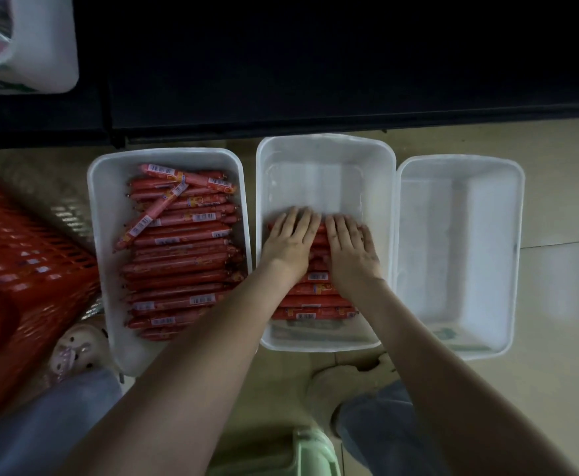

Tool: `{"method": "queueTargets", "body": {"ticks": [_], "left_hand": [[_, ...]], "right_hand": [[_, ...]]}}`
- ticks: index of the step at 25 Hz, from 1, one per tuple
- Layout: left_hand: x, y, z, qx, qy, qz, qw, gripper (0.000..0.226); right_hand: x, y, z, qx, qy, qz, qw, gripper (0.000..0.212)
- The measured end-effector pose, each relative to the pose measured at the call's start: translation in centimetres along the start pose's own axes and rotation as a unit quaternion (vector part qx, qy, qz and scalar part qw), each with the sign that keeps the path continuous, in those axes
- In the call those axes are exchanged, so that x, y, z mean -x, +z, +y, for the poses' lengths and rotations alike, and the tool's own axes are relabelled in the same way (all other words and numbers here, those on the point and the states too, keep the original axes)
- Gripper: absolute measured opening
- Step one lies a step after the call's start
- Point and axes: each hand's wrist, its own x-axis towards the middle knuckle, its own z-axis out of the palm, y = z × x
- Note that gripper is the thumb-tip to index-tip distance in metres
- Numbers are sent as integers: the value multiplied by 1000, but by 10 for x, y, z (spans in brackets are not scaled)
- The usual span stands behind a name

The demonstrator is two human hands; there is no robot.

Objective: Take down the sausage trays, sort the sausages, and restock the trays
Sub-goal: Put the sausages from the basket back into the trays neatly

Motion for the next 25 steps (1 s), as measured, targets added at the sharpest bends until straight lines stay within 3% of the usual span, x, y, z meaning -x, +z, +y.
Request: {"method": "queueTargets", "body": {"ticks": [5, 11, 15, 17, 20, 22, 25], "left_hand": [[40, -49, 6, 9, -33, 72, 997, 62], [157, -173, -46, -95, -3, 184, 978, 53], [290, -234, -129, -27, -101, 257, 961, 40], [344, -226, -178, 27, -156, 284, 946, 36], [431, -148, -275, 113, -336, 285, 890, 36], [465, -76, -316, 184, -455, 222, 843, 44], [467, 16, -338, 297, -517, 126, 793, 70]], "right_hand": [[27, -49, -28, -128, 6, 69, 989, 70], [73, -175, -121, -198, -68, 254, 944, 50], [111, -249, -240, -256, -170, 320, 896, 42], [122, -262, -296, -258, -218, 309, 889, 40], [139, -249, -405, -243, -308, 204, 897, 42], [137, -219, -460, -211, -341, 103, 910, 47], [113, -158, -507, -128, -317, -39, 939, 60]]}}
